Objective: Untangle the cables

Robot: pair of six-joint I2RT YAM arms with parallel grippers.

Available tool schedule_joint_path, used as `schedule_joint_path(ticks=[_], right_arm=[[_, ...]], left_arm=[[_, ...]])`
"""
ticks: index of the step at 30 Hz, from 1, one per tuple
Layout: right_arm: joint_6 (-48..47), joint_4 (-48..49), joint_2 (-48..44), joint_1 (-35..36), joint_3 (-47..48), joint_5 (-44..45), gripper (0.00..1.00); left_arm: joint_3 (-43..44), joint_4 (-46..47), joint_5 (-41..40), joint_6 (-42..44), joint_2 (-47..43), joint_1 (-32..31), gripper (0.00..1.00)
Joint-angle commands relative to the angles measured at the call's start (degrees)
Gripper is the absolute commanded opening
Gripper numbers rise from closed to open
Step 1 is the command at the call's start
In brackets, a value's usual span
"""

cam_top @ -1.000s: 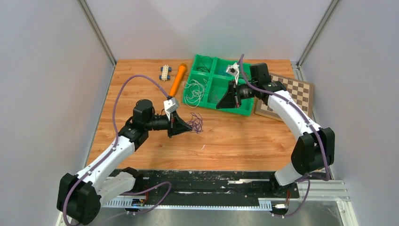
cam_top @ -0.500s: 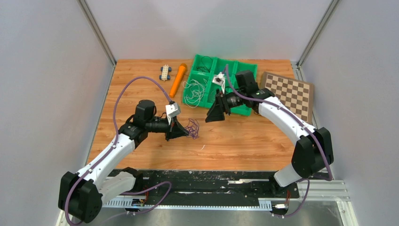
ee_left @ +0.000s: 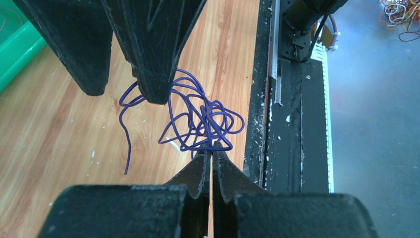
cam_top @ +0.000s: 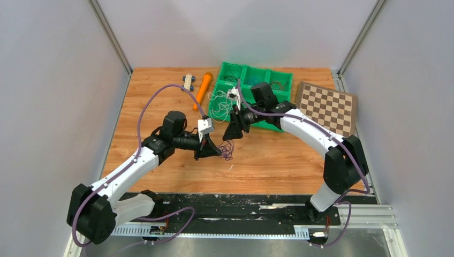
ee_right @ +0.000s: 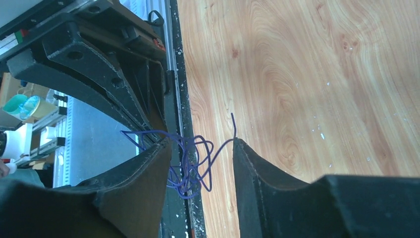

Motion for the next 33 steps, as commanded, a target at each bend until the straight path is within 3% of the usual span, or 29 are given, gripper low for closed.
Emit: schedule_joint_path(ticks=[1, 4, 7, 8, 12, 17, 29, 33], right_arm=[[-2.77, 0.71, 0.55, 1.55, 1.71, 2.33, 0.46], [-3.92, 0.29, 2.15, 2.47, 2.53, 3.44, 0.38], [-6.61, -3.06, 3.54, 2.74, 3.53, 4.40, 0.05], [-7.75, -4.64, 3.65, 2.65, 4.08, 5.22, 0.00], [-11.26, -8.03, 1.81, -0.26, 6.46, 8.97, 0.00], [-11.81, -8.06, -1.77, -10.46, 10.53, 10.18, 0.00], [-8.44, -6.89, -11.67, -31.56, 17.07, 14.97, 0.00], [-8.58, -6.64, -13.63, -35.81, 14.55, 14.50, 0.00]], left_arm=[[2.66, 0.95, -0.64, 1.33, 0.79, -1.07, 0.00], [2.94, 0.72, -1.46, 1.52, 1.58, -1.62, 0.00], [3.62, -0.52, -2.51, 1.76, 1.58, -1.62, 0.00], [3.72, -1.60, -2.67, 2.49, 1.40, -1.66, 0.00], [2.93, -7.24, -3.37, 6.22, -0.17, -1.58, 0.00], [-1.58, -13.88, -5.37, 11.11, -2.55, -0.21, 0.00], [-2.10, -31.07, -9.04, 28.24, -2.50, 14.93, 0.00], [-1.89, -32.90, -8.84, 31.46, -1.72, 18.72, 0.00]])
